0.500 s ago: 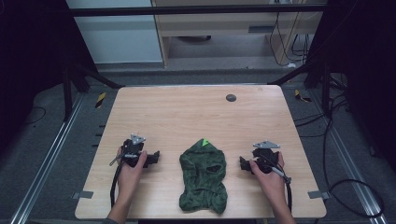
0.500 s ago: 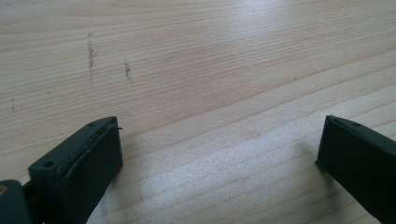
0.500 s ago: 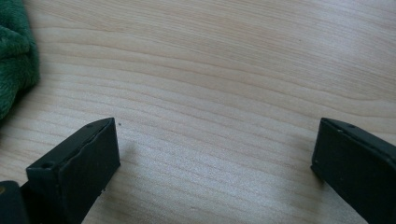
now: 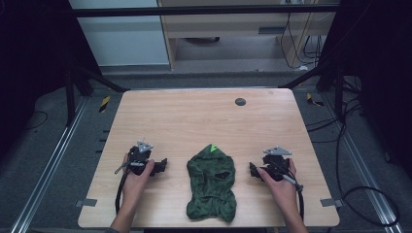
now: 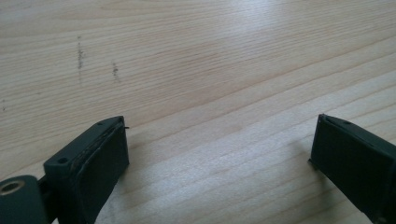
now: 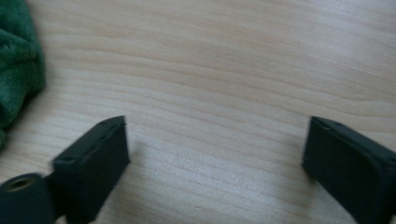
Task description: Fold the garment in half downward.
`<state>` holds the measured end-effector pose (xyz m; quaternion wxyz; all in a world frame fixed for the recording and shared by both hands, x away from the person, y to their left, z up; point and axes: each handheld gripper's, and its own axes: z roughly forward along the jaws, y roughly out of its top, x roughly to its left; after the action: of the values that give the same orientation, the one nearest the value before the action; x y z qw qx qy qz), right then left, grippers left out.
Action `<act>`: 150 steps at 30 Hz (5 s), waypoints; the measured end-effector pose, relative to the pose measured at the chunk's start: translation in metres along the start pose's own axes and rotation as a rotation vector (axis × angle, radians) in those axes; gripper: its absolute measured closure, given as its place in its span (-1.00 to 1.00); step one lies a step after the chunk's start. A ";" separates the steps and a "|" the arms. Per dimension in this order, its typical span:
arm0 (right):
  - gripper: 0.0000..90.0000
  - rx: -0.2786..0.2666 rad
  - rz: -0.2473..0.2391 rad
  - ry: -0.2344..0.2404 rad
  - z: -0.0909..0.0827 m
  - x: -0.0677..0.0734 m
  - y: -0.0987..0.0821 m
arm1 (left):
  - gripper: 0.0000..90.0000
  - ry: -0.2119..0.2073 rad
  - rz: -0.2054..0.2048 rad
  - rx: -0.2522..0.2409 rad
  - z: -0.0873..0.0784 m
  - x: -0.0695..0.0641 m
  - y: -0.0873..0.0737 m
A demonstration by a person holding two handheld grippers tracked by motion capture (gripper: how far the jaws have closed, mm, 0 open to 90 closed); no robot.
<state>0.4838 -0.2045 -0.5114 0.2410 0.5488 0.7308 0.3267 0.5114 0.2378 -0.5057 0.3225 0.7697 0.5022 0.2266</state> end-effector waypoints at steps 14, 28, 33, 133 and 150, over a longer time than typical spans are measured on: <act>-0.40 -0.052 -0.029 0.063 -0.007 0.010 0.008 | -0.91 -0.062 0.110 0.002 -0.005 -0.034 0.009; 0.26 -0.076 -0.116 0.148 -0.006 0.032 0.020 | -0.88 -0.144 0.131 -0.056 -0.017 -0.053 0.030; 0.40 -0.059 -0.137 0.195 -0.004 0.038 0.028 | -0.83 -0.186 0.142 -0.079 -0.023 -0.063 0.055; 0.93 0.061 -0.324 0.417 0.011 0.058 0.088 | 0.96 -0.348 0.414 0.083 0.009 -0.074 0.084; 0.92 0.040 -0.343 0.392 0.003 0.060 0.101 | 0.96 -0.326 0.425 0.038 -0.003 -0.071 0.103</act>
<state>0.5338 -0.1274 -0.4377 0.1356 0.3477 0.8522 0.3668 0.5459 0.1443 -0.4310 0.3299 0.8901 0.2748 0.1528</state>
